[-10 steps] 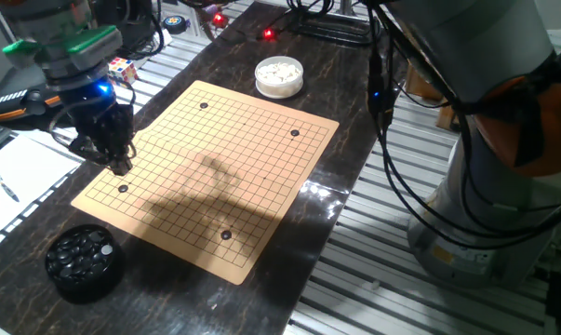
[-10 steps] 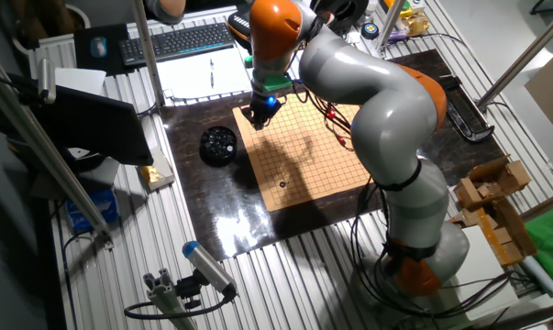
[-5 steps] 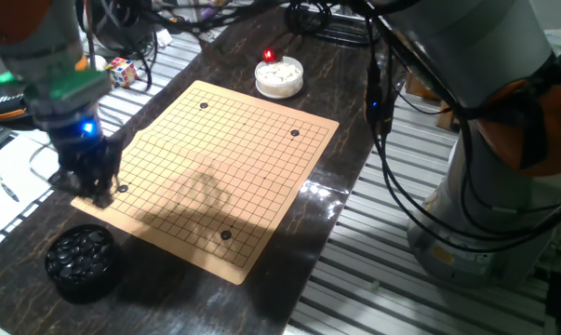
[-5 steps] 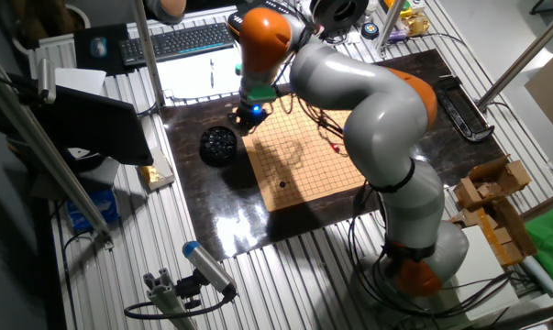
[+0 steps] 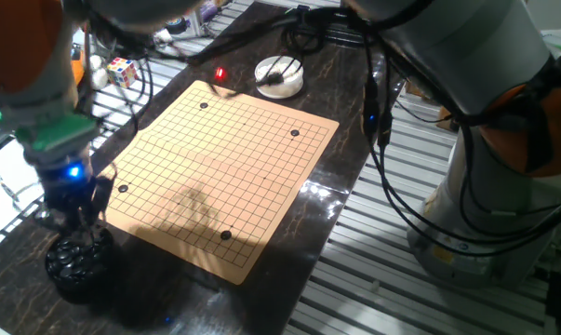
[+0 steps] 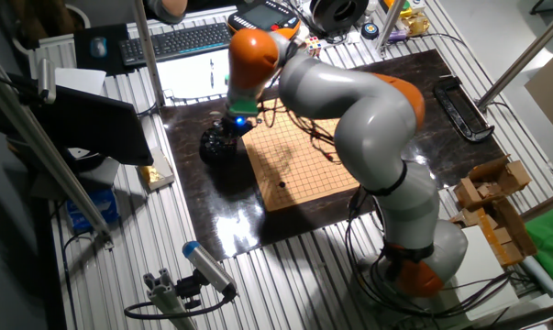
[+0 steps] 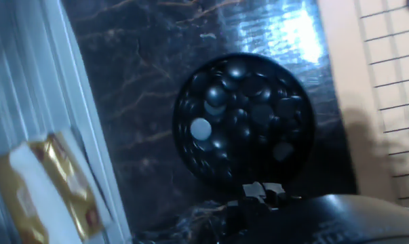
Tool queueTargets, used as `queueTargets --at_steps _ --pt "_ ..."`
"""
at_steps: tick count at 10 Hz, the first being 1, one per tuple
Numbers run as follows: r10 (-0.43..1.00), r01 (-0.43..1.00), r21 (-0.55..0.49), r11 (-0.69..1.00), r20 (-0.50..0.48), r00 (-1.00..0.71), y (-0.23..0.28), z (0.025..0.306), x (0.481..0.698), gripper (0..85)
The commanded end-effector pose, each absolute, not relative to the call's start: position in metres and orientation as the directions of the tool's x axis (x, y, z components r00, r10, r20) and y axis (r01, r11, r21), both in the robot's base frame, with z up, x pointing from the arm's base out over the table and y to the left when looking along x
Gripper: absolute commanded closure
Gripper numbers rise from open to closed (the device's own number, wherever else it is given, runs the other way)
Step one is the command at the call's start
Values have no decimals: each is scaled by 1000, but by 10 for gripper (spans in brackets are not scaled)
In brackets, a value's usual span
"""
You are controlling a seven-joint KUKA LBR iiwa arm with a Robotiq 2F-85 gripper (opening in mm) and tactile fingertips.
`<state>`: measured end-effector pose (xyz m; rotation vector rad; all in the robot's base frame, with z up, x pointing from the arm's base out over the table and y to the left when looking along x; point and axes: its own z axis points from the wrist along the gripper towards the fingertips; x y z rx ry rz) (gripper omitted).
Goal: Play the first move as black on the 3-4 point in the upper right corner of the Go board
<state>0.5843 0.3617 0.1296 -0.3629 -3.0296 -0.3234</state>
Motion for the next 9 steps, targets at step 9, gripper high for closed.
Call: queueTargets --at_steps 9 --pt "321 333 242 911 90 -943 367 104 590 513"
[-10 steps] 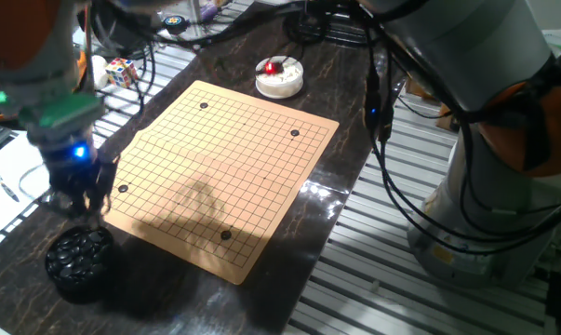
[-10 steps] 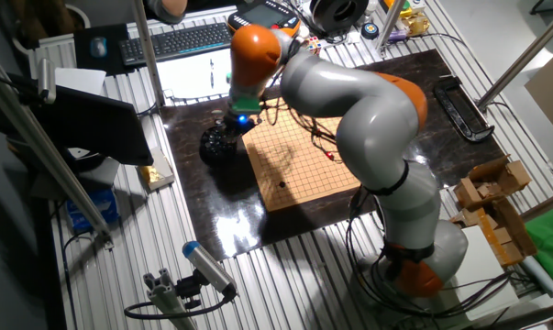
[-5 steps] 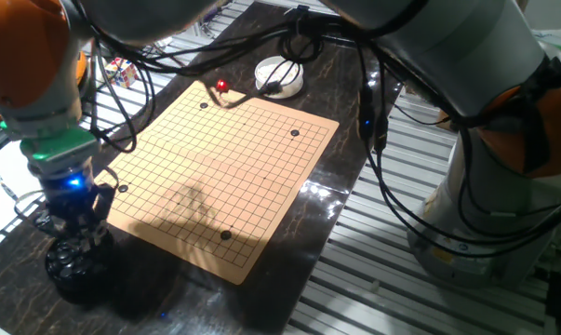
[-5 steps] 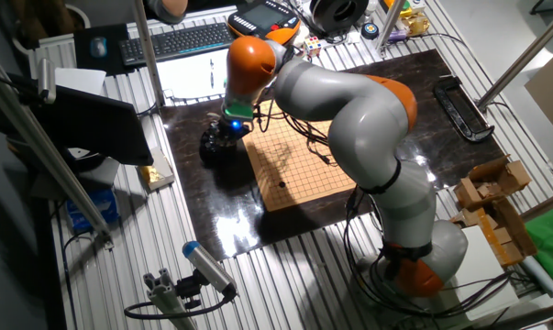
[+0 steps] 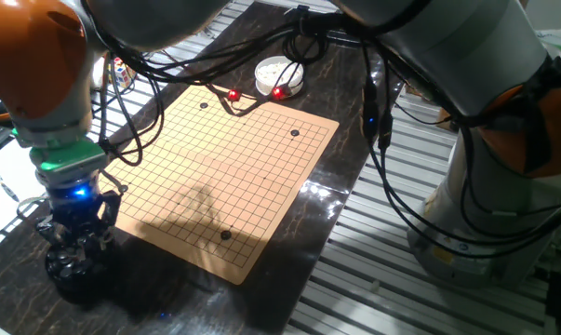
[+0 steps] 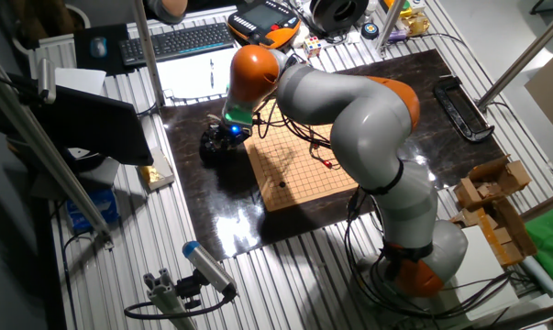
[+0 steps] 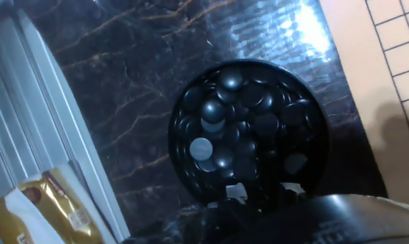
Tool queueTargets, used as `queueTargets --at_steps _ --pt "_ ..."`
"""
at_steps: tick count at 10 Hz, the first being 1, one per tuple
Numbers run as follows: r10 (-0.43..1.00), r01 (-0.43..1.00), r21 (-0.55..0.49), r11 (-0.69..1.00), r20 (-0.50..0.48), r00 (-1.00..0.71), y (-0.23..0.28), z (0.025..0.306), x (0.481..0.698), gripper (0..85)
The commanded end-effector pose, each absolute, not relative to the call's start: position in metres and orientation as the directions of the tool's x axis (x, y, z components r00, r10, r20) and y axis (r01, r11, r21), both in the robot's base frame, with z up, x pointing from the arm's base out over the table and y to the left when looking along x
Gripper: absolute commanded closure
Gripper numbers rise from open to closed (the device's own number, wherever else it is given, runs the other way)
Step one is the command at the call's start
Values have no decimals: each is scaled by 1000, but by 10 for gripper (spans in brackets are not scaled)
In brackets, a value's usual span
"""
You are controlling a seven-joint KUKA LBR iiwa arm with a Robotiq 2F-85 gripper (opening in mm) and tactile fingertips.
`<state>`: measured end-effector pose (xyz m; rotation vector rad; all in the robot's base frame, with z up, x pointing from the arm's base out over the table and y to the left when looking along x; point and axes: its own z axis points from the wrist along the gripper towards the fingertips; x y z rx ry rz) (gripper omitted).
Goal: Play the first move as black on the 3-4 point in the upper right corner of the Go board
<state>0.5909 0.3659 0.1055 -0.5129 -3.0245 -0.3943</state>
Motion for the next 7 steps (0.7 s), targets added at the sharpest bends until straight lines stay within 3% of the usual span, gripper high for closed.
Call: queueTargets --at_steps 1,4,7 --pt "314 327 236 915 92 -945 364 108 592 513" --pt "288 306 177 935 120 -950 363 113 592 493" --pt "269 294 143 945 175 -947 363 113 592 397"
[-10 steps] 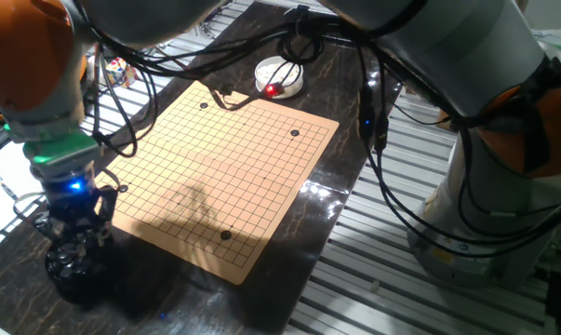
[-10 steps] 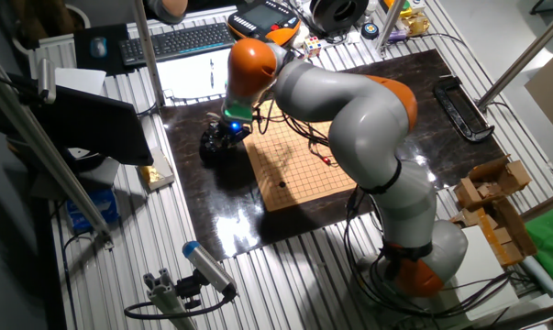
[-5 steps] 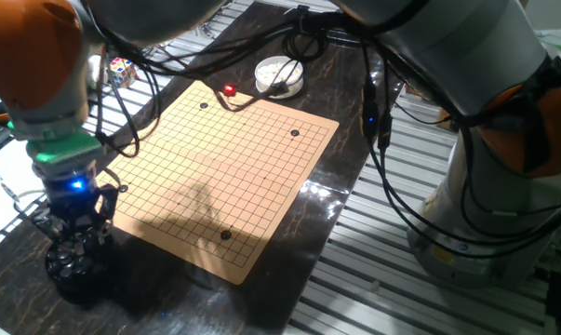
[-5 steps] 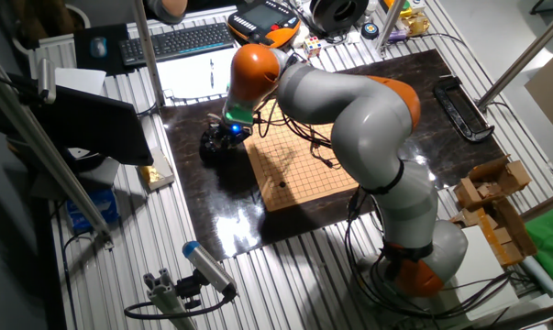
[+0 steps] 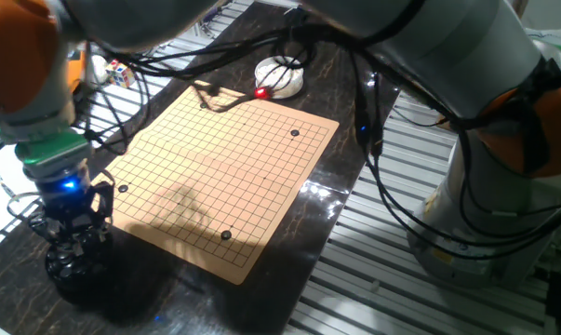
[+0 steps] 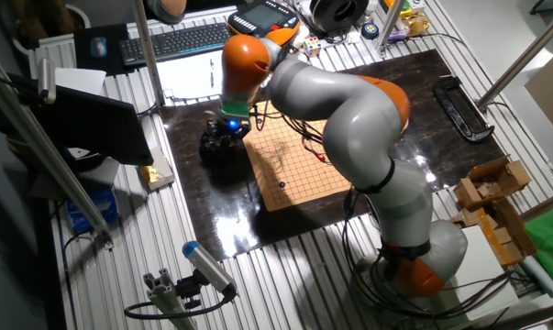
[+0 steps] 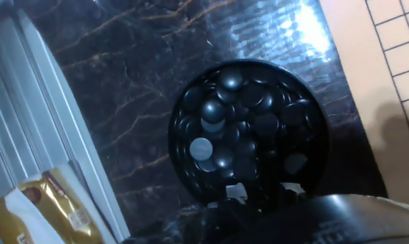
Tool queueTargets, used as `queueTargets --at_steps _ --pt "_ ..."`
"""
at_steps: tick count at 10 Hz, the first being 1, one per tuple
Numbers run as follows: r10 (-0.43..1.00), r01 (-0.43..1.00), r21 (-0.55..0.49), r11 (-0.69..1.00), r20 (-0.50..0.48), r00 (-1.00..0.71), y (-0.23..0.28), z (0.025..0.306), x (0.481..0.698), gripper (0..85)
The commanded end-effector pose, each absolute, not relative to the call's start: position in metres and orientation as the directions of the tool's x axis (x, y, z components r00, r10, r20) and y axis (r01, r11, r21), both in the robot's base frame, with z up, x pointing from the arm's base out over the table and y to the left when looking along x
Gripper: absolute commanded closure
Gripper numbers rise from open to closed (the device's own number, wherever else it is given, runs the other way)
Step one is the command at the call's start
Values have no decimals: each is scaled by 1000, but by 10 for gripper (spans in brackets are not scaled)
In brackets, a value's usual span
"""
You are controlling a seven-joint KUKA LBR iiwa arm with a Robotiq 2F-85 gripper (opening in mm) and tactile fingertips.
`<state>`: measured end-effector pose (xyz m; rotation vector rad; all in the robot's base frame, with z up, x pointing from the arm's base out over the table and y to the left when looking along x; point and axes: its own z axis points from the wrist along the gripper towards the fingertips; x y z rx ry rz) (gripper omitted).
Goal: Play the first move as black on the 3-4 point in the upper right corner of the Go board
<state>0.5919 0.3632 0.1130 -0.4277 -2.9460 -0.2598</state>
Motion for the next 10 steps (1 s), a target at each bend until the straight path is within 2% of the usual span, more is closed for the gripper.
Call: queueTargets --at_steps 1,3,10 --pt "262 294 170 940 189 -946 363 113 592 397" --pt "269 299 177 938 177 -947 364 112 593 400" --pt "311 332 185 925 134 -941 383 80 602 403"
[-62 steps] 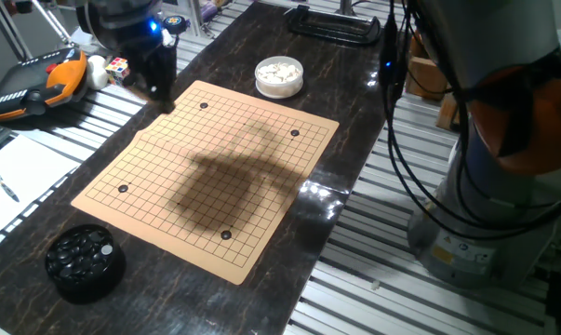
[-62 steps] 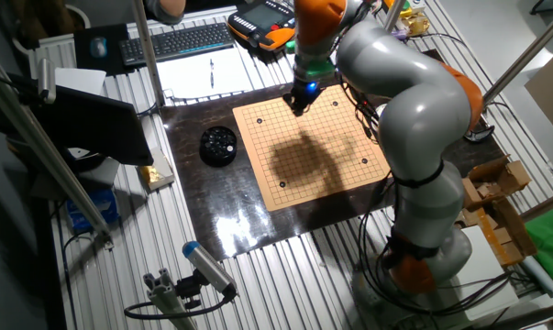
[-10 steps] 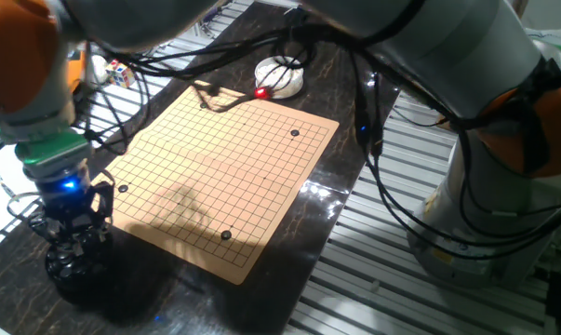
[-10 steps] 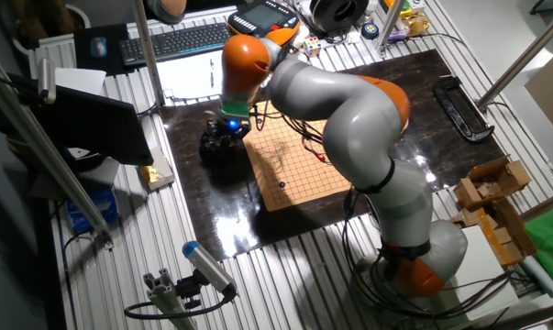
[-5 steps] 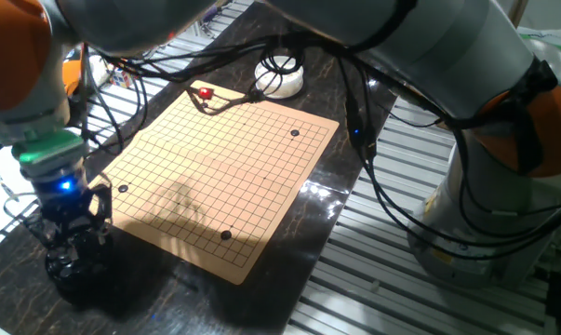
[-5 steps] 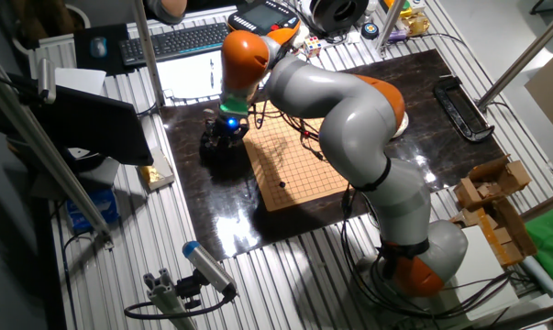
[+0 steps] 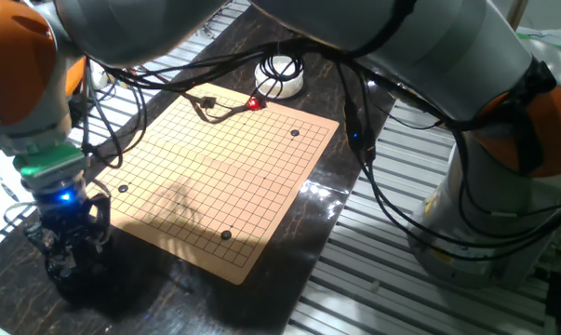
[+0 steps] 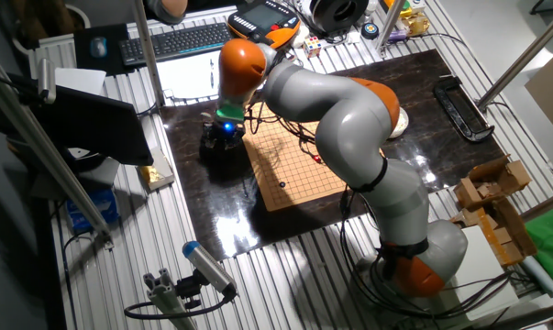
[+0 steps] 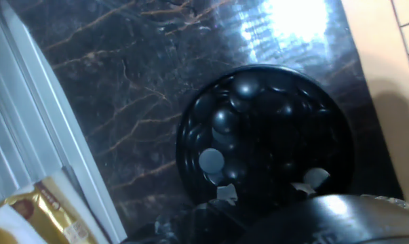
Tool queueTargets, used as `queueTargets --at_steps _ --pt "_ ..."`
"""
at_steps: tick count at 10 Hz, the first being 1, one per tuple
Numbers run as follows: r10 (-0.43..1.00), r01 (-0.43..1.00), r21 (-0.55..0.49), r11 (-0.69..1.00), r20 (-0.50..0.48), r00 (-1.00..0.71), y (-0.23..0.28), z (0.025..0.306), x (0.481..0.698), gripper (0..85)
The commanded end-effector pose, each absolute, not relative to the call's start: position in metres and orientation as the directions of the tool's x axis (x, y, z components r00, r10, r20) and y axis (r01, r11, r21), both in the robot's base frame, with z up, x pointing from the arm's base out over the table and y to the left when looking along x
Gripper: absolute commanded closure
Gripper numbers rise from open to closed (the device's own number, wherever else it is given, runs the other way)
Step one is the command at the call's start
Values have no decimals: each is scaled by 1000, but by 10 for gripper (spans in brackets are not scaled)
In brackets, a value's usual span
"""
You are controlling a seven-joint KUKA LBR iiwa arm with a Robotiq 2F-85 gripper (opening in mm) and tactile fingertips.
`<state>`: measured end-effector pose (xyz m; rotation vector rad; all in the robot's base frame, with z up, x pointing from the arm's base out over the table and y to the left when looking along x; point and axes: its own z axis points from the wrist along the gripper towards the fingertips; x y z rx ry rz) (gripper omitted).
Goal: Play the first move as black on the 3-4 point in the upper right corner of the Go board
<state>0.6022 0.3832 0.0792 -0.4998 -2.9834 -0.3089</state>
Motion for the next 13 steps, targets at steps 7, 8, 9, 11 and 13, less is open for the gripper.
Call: queueTargets --at_steps 7,8,9,11,13 --pt "301 318 178 931 119 -946 385 67 607 407" --pt "299 317 179 931 117 -947 385 66 607 417" --pt "297 314 180 932 114 -948 386 65 607 433" --pt "288 305 183 935 116 -951 386 64 607 497" --pt "281 299 189 935 118 -952 386 64 607 553"
